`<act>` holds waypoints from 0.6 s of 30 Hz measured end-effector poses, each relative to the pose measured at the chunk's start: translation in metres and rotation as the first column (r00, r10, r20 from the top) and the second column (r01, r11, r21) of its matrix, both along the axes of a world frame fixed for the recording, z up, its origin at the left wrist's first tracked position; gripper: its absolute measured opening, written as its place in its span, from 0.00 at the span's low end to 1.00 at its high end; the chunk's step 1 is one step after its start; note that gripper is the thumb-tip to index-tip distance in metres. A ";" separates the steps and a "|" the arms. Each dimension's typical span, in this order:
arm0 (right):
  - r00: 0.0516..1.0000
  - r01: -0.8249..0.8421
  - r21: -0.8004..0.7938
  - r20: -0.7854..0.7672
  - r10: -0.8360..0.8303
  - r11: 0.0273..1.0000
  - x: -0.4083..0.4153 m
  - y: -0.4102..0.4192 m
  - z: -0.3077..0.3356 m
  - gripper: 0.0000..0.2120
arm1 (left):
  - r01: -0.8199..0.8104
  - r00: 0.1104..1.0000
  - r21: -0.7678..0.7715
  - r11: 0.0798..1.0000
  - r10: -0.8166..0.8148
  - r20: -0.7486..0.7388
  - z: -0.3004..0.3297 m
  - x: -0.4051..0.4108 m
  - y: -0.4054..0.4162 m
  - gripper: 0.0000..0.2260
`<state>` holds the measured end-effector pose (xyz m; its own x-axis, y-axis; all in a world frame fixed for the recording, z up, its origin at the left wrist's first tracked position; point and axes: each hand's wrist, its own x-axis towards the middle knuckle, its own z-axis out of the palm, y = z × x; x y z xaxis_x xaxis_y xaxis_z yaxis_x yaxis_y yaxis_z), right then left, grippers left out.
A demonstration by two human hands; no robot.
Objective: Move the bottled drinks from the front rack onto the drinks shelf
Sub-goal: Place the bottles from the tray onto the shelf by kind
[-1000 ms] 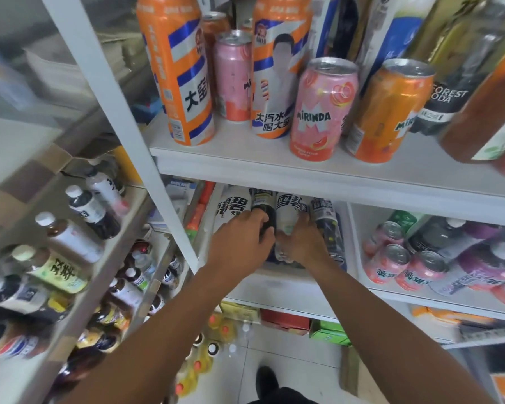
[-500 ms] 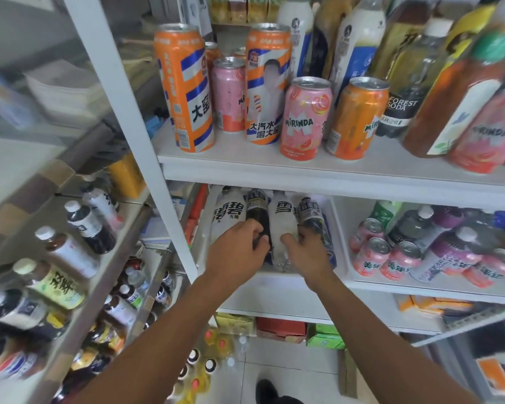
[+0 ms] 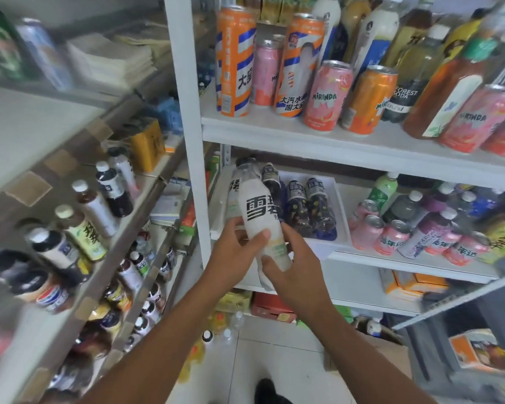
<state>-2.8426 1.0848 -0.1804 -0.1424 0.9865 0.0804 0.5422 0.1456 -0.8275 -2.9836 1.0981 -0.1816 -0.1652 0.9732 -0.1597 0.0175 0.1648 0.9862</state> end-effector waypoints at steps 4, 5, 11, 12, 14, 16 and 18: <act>0.993 -0.113 0.044 -0.027 0.114 0.993 -0.016 -0.022 0.006 0.33 | -0.101 0.993 0.071 0.992 0.096 0.071 0.012 -0.017 -0.038 0.25; 0.989 -0.140 0.056 -0.045 0.143 0.988 -0.019 -0.027 0.010 0.33 | -0.132 0.989 0.096 0.987 0.125 0.075 0.016 -0.020 -0.048 0.24; 0.908 -0.372 0.155 -0.146 0.393 0.915 -0.041 -0.062 0.028 0.30 | -0.327 0.940 0.251 0.911 0.340 -0.010 0.045 -0.037 -0.117 0.19; 0.882 -0.412 0.158 -0.179 0.436 0.897 -0.044 -0.070 0.031 0.28 | -0.358 0.927 0.268 0.895 0.376 -0.018 0.049 -0.040 -0.132 0.20; 0.814 -0.506 0.166 -0.235 0.532 0.847 -0.052 -0.086 0.039 0.25 | -0.410 0.897 0.294 0.864 0.440 -0.043 0.055 -0.048 -0.165 0.22; 0.735 -0.606 0.186 -0.243 0.633 0.774 -0.064 -0.104 0.046 0.26 | -0.463 0.861 0.320 0.827 0.505 -0.059 0.063 -0.053 -0.205 0.24; 0.654 -0.688 0.193 -0.251 0.713 0.699 -0.080 -0.129 0.051 0.27 | -0.514 0.824 0.328 0.792 0.562 -0.066 0.071 -0.059 -0.248 0.24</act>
<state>-2.9222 0.9553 -0.1289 -0.7472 0.5920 0.3020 -0.0044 0.4501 -0.8930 -3.0421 0.8503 -0.1111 -0.6743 0.7162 0.1799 0.1634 -0.0929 0.9822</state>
